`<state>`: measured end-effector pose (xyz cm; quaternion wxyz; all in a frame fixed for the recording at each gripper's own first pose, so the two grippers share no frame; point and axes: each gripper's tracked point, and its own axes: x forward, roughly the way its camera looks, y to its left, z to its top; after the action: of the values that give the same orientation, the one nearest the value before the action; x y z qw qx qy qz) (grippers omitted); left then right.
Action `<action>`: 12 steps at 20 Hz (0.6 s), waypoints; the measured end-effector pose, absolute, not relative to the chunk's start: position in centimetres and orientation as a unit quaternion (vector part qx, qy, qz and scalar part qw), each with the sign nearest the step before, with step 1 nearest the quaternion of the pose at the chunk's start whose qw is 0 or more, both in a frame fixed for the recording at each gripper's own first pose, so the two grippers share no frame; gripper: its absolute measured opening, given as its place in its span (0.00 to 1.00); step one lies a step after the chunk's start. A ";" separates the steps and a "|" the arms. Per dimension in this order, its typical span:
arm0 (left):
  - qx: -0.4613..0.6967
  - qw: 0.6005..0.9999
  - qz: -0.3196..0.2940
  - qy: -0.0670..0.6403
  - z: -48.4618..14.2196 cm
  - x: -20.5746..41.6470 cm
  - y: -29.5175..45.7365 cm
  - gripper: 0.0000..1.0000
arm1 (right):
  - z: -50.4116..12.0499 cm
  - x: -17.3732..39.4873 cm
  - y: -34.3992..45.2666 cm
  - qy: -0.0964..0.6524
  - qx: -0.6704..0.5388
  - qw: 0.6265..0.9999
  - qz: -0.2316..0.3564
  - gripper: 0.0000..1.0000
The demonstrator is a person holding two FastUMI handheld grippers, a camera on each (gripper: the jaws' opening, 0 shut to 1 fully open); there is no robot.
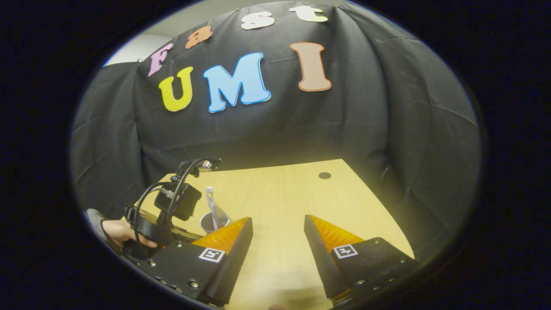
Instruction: Put the toothbrush and toothpaste on the desktop into the cup, then pick up the cup and place it on the coaster on the desktop.
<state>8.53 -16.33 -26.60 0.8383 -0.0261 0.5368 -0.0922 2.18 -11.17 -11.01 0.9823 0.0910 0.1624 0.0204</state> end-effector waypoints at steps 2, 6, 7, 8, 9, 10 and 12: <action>-0.041 0.850 -0.086 0.518 -25.3 8.4 -15.7 0.58 | -10.7 2.4 -11.3 0.158 0.083 0.984 0.026 0.71; -0.069 0.883 -0.057 0.460 -21.6 8.7 -13.1 0.77 | -8.6 2.5 -11.2 0.136 0.069 0.988 0.034 0.76; -0.076 0.893 -0.048 0.441 -20.4 9.1 -12.2 0.80 | -8.2 2.5 -11.3 0.127 0.064 0.989 0.033 0.76; -0.081 0.903 -0.041 0.421 -19.2 9.5 -11.2 0.80 | -7.9 2.6 -11.3 0.121 0.057 0.990 0.032 0.76; -0.086 0.911 -0.032 0.401 -18.5 7.3 -11.7 0.80 | -7.8 2.6 -11.3 0.121 0.051 0.991 0.030 0.76; -0.089 0.919 -0.026 0.383 -17.0 7.7 -10.3 0.82 | -7.9 2.6 -11.2 0.122 0.045 0.991 0.029 0.76; -0.095 0.934 -0.022 0.344 -14.8 8.3 -9.1 0.91 | -7.3 2.6 -11.0 0.115 0.040 0.992 0.026 0.76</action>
<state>8.35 -9.12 -14.78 0.9339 -0.0954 0.3439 -0.0224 2.58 -11.00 -7.30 0.9922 0.0403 0.1149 0.0256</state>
